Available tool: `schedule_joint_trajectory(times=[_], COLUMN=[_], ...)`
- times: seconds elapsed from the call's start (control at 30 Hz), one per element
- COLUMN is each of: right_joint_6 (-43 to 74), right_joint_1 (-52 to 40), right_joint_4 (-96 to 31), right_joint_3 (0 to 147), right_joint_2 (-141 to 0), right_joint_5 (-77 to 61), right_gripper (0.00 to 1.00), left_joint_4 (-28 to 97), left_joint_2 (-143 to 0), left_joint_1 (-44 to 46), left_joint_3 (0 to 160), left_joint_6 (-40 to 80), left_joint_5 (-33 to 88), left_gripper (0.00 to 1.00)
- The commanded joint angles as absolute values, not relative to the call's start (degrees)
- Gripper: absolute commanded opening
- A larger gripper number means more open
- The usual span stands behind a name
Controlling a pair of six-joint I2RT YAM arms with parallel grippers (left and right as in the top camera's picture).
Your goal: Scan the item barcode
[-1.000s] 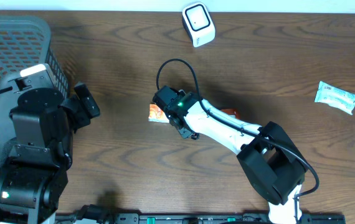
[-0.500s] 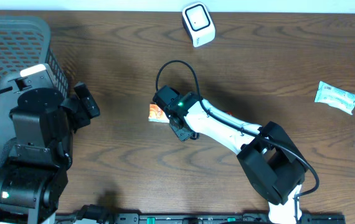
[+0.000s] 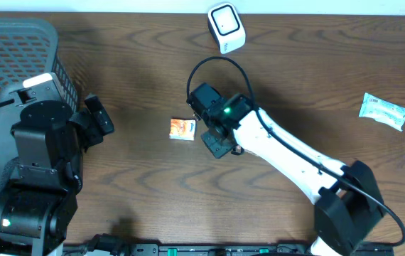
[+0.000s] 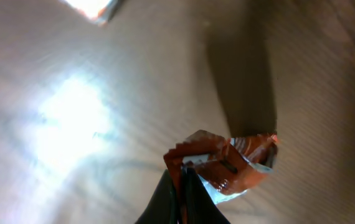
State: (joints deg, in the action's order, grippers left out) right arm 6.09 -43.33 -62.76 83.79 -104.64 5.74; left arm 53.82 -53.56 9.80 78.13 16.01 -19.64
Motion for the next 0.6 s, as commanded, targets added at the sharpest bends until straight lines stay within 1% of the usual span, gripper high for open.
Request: schedule_joint_trajectory(times=[0.0,0.1,0.37,0.57], right_joint_6=[0.1,-3.31,-3.46,-2.55], right_joint_1=[-44.03,-44.03,-43.07,-39.4], right_joint_4=[-64.18,-64.69,-64.69,-62.52], right_joint_3=[84.09,84.09,88.18,95.2], right_joint_2=[-105.12,-105.12,-102.59,-101.47], right_joint_5=[3.44,3.51,2.76,-6.68], right_gripper=[0.01,0.01,0.01,0.01], left_joint_4=[53.98,54.0,54.0,54.0], left_joint_2=[-53.47,-53.47,-53.47,-53.47], left_joint_1=[9.54,9.54,9.54,9.54], left_joint_3=[78.5,78.5,78.5,78.5], left_joint_6=[15.05,15.05,15.05,15.05], left_joint_5=[-20.21,-20.21,-20.21,-20.21], left_gripper=[0.98,0.98,0.98,0.98])
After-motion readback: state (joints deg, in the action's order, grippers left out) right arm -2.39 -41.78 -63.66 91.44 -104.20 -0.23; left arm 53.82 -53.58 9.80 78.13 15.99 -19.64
